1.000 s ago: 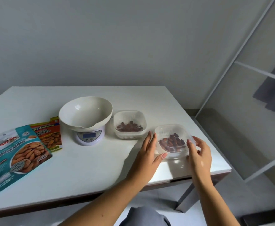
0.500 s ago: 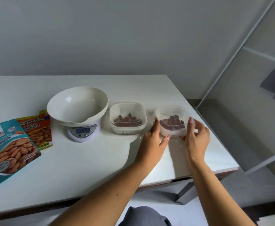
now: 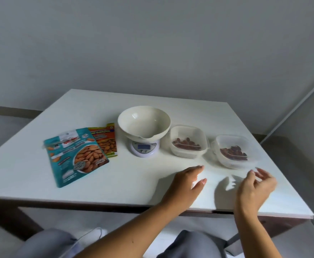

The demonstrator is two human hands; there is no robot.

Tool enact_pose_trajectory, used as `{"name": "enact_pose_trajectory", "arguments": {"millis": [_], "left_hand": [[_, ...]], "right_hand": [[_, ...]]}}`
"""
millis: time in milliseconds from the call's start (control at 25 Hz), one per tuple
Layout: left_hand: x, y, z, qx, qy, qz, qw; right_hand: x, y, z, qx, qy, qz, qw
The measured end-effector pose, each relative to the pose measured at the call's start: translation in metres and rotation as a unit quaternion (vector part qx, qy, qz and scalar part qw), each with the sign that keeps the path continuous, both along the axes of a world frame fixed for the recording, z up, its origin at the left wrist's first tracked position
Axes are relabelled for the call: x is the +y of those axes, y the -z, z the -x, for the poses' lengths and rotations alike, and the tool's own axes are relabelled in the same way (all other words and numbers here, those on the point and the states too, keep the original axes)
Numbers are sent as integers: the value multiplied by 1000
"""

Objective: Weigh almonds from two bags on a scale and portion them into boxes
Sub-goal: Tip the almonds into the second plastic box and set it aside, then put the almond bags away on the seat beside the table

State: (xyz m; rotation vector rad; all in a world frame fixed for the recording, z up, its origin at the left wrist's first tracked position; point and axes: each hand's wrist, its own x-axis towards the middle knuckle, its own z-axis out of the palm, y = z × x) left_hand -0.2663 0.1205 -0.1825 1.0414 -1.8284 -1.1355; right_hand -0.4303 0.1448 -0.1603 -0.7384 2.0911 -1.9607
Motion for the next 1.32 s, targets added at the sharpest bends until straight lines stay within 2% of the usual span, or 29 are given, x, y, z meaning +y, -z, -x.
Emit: {"name": "enact_pose_trajectory", "arguments": {"millis": [120,240,360,400,480,560,640,760,880,960,1040,1120,1200,1320], "left_hand": [[13,-2,-40,25,-31,29,999],[12,-9,-97,8,-120,122,985],[-3,-20,-181,-24,-317,226,921],[-9,-23,-211,-56,-390,221,892],[-19,-25,-262,-146,-495,115,849],[-25,-21,-301,-240,-502,-6,831],[-26,-15,-316,-317,-451,-64,832],[-31,-11,-318,-367,-408,-68,833],[-41,-12,-319,-362,-409,-70,835],[-45,-12,-324,-318,-406,-68,854],[-45,-13,-334,-167,-414,-58,893],[-31,-22,-355,1,-430,-47,901],[-12,-36,-383,98,-455,-34,884],[22,-53,-445,236,-498,-20,834]], "right_hand": [[3,2,-47,-10,-76,-5,997],[1,2,-104,59,-174,-7,983],[-6,-6,-177,108,-351,-6,930],[-13,-8,-201,130,-404,-18,905],[-31,-10,-243,192,-476,-53,857],[-52,-11,-278,208,-508,-102,830],[-71,-13,-298,209,-498,-152,828],[-94,-12,-320,221,-478,-201,826],[-108,-10,-334,103,-514,-181,832],[-103,-8,-341,-10,-548,-157,821],[-92,-12,-348,-93,-574,-117,805],[-79,-19,-370,-123,-605,-84,782],[-66,-30,-399,-105,-633,-68,764],[-43,-42,-461,-96,-676,-80,726]]}}
